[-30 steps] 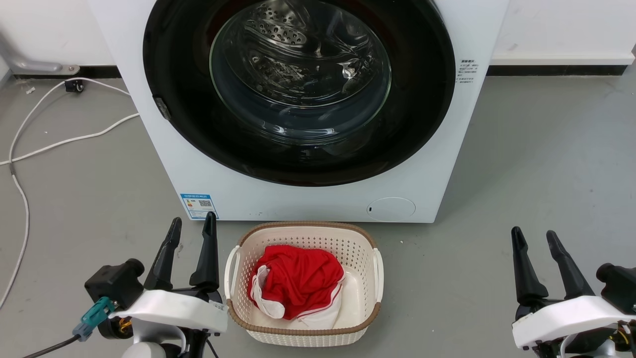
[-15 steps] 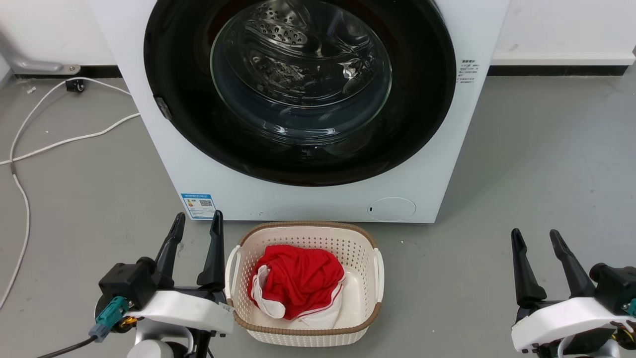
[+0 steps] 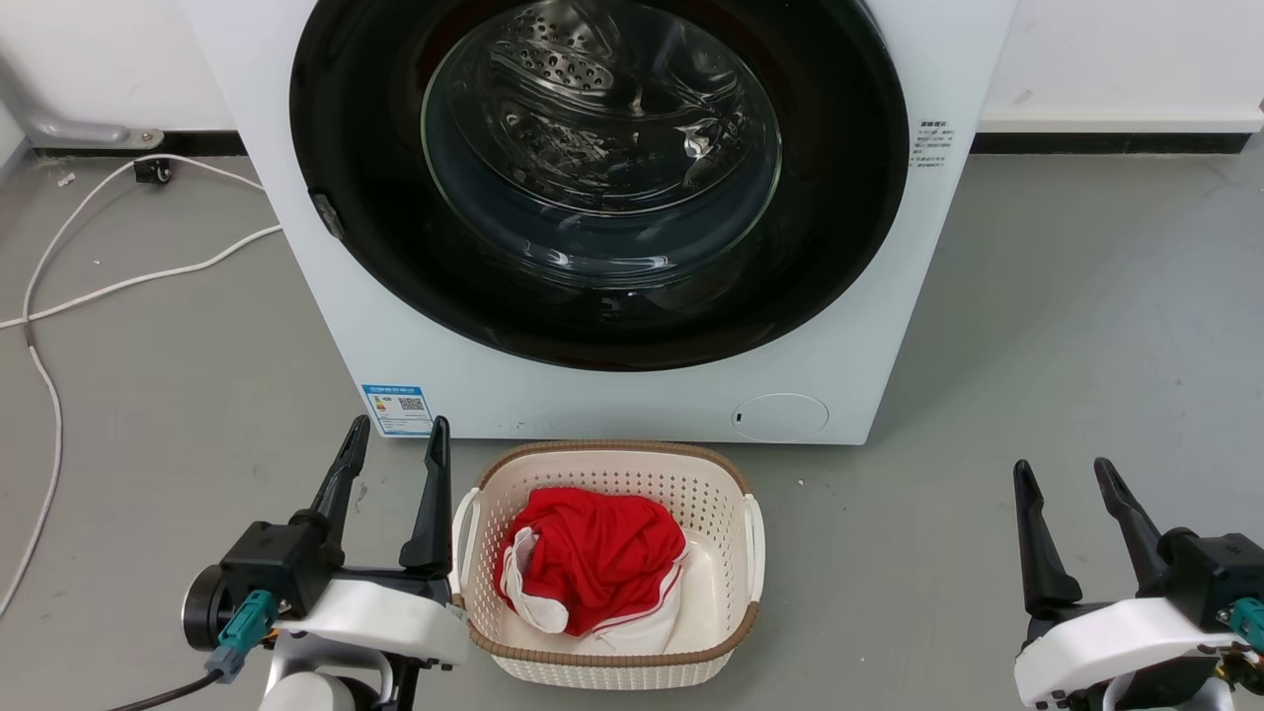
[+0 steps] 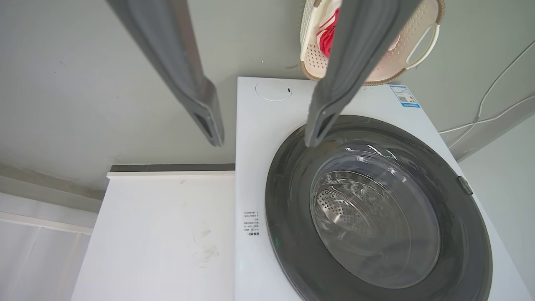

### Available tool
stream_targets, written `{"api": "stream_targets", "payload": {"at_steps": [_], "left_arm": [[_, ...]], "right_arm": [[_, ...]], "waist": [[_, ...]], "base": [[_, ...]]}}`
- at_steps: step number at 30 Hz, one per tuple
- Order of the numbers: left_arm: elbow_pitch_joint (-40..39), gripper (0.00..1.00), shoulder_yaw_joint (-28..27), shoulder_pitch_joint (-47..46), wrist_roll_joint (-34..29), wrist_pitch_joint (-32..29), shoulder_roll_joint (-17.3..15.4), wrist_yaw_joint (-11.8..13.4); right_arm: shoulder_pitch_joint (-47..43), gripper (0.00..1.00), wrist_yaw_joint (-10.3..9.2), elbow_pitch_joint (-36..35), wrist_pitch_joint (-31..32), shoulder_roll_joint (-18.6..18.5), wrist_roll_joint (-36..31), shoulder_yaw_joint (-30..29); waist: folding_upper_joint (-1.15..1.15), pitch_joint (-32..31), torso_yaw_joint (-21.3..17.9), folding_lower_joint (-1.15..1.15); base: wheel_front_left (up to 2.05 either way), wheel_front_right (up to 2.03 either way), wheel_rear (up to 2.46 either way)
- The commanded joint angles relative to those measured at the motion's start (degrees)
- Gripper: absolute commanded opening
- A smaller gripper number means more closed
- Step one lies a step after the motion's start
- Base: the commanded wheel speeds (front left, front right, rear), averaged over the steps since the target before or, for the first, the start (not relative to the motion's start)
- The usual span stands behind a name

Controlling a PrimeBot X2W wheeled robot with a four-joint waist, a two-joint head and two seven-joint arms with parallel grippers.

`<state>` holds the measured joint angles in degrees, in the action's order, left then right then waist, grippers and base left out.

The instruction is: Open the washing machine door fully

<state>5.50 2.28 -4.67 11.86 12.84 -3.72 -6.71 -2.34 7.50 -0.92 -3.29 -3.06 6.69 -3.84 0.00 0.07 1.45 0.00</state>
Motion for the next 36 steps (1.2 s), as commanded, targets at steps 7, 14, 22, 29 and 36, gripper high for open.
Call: {"api": "stream_targets", "payload": {"at_steps": [7, 14, 22, 29, 36], "left_arm": [[0.1, 1.0, -0.1, -0.6, -3.6, 1.1, -0.1, 0.2], [0.5, 1.0, -0.1, -0.6, -6.4, 1.7, 0.0, 0.3], [1.0, 1.0, -0.2, -0.6, -8.7, 2.5, 0.1, 0.4], [1.8, 1.0, -0.4, -0.9, -7.7, 2.4, 0.3, 0.2], [2.3, 1.0, -0.5, -1.0, -7.9, 2.4, 0.4, 0.3]], "right_arm": [[-0.4, 1.0, -0.02, -0.4, -0.7, 0.2, -3.2, -0.2], [-0.6, 1.0, -0.02, -0.5, -1.1, 0.3, -5.8, -0.3], [-1.0, 1.0, -0.03, -0.4, -1.4, 0.3, -8.1, -0.5], [-0.7, 1.0, -0.03, 0.2, -1.5, 0.3, -7.2, -0.6], [-0.6, 0.0, -0.03, 0.6, -1.7, 0.3, -6.1, -0.8]], "waist": [[0.0, 0.0, 0.0, 0.0], [0.0, 0.1, 0.1, 0.0], [0.0, 0.1, 0.2, 0.0], [0.0, 0.2, 0.3, 0.0], [0.0, 0.2, 0.5, 0.0]], "base": [[0.0, 0.0, 0.0], [0.0, 0.0, 0.0], [0.0, 0.0, 0.0], [0.0, 0.0, 0.0], [0.0, 0.0, 0.0]]}}
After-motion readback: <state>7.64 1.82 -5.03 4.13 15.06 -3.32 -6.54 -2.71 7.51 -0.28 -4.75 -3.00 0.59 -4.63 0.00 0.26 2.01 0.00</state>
